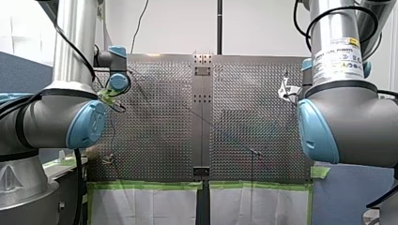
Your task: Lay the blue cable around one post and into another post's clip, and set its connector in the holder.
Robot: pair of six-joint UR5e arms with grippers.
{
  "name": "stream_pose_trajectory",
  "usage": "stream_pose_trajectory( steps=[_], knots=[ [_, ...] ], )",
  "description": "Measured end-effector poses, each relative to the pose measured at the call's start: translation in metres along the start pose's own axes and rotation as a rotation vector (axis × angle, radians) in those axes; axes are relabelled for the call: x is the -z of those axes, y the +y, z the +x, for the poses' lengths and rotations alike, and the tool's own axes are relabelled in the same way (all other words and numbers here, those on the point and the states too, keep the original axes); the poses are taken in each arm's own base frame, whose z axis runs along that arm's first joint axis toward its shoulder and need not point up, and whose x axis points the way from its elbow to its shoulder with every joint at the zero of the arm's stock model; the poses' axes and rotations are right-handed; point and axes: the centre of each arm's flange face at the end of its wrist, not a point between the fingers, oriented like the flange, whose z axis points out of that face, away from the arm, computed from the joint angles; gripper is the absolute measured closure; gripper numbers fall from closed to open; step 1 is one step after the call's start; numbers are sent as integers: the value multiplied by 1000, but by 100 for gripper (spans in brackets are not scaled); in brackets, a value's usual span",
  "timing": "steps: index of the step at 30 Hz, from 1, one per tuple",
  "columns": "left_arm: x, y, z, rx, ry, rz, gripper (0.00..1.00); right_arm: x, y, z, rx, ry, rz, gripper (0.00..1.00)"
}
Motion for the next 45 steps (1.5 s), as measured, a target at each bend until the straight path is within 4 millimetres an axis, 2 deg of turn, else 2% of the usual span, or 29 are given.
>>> stream_pose_trajectory(
  steps=[9, 11, 21, 25, 32, 45],
  knots=[
    [0, 0, 0, 0, 2, 3, 0, 2, 3, 45, 20, 89, 4, 100],
    [0, 0, 0, 0, 3, 4, 0, 2, 7, 43, 21, 86, -1, 100],
    [0, -1, 1, 0, 7, 7, 0, 0, 38, 10, 13, 26, -48, 100],
    [0, -1, 1, 1, 9, 8, 0, 0, 43, 6, 9, 14, -42, 100],
    [0, -1, 2, 2, 12, 10, 0, -3, 46, 9, 22, 24, 13, 100],
    [1, -3, 4, 3, 21, 15, 0, -14, 46, 28, 104, -7, 97, 100]
  ],
)
